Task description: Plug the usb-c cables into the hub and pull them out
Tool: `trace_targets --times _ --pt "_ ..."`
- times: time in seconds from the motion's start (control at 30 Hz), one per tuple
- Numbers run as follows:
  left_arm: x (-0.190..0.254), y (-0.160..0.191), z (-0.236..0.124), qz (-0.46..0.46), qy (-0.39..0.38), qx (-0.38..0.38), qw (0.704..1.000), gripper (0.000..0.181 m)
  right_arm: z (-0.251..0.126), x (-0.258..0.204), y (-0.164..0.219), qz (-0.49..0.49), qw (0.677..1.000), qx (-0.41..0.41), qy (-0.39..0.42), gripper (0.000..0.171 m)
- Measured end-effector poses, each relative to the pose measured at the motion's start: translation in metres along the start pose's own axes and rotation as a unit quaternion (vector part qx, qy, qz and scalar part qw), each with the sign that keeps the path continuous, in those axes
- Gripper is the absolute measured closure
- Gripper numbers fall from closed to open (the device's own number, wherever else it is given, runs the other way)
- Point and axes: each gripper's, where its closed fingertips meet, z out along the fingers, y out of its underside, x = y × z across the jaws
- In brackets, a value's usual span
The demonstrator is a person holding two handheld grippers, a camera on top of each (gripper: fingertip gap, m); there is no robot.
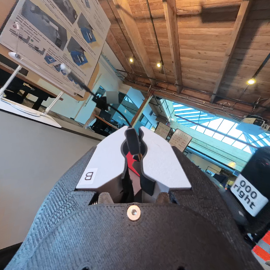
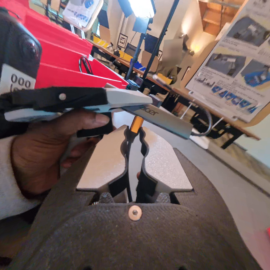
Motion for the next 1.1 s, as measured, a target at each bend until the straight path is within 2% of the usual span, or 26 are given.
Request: trace_targets --times 0.17,0.23,0.3,0.37,0.47,0.6,0.7,0.83,0.9,1.0,1.1 --pt "-0.001 0.003 0.003 0.013 -0.011 -0.008 1.0 0.171 0.0 0.01 0.002 -0.028 0.998 -0.01 -0.051 0.158" --pt "-0.001 0.001 0.003 0.02 -0.012 -0.005 1.0 0.171 0.002 0.024 0.001 -0.041 0.999 -0.007 -0.026 0.159" --pt "-0.002 0.002 0.004 0.004 -0.008 -0.007 1.0 0.171 0.004 0.023 0.002 -0.01 1.0 -0.009 -0.021 0.159" --pt "0.0 0.002 0.003 -0.028 0.016 -0.012 0.999 0.171 0.0 0.021 -0.001 -0.063 0.998 0.007 -0.004 0.159" --pt "0.003 0.007 0.006 -0.073 0.05 -0.043 0.995 0.166 -0.004 0.024 -0.001 -0.065 0.998 0.01 -0.01 0.159" --pt "0.011 0.023 0.011 -0.069 0.073 -0.098 0.99 0.165 -0.006 0.029 -0.005 -0.084 0.996 0.022 0.005 0.159" --pt "0.014 0.017 0.007 -0.057 0.075 -0.074 0.993 0.17 -0.005 0.025 -0.007 -0.099 0.995 0.03 0.008 0.159" --pt "0.006 0.004 0.0 -0.069 0.058 -0.029 0.996 0.172 0.0 0.007 -0.008 -0.058 0.998 0.028 0.02 0.159" --pt "0.004 0.001 -0.002 -0.064 0.05 -0.019 0.997 0.172 0.001 0.005 -0.009 -0.08 0.996 0.022 0.03 0.159" --pt "0.002 0.003 0.0 -0.048 0.035 -0.021 0.998 0.172 0.003 0.016 -0.006 -0.122 0.992 0.017 0.001 0.161" --pt "0.001 0.004 0.001 -0.034 0.027 -0.024 0.999 0.172 0.0 0.014 -0.001 -0.044 0.999 0.012 -0.008 0.164"
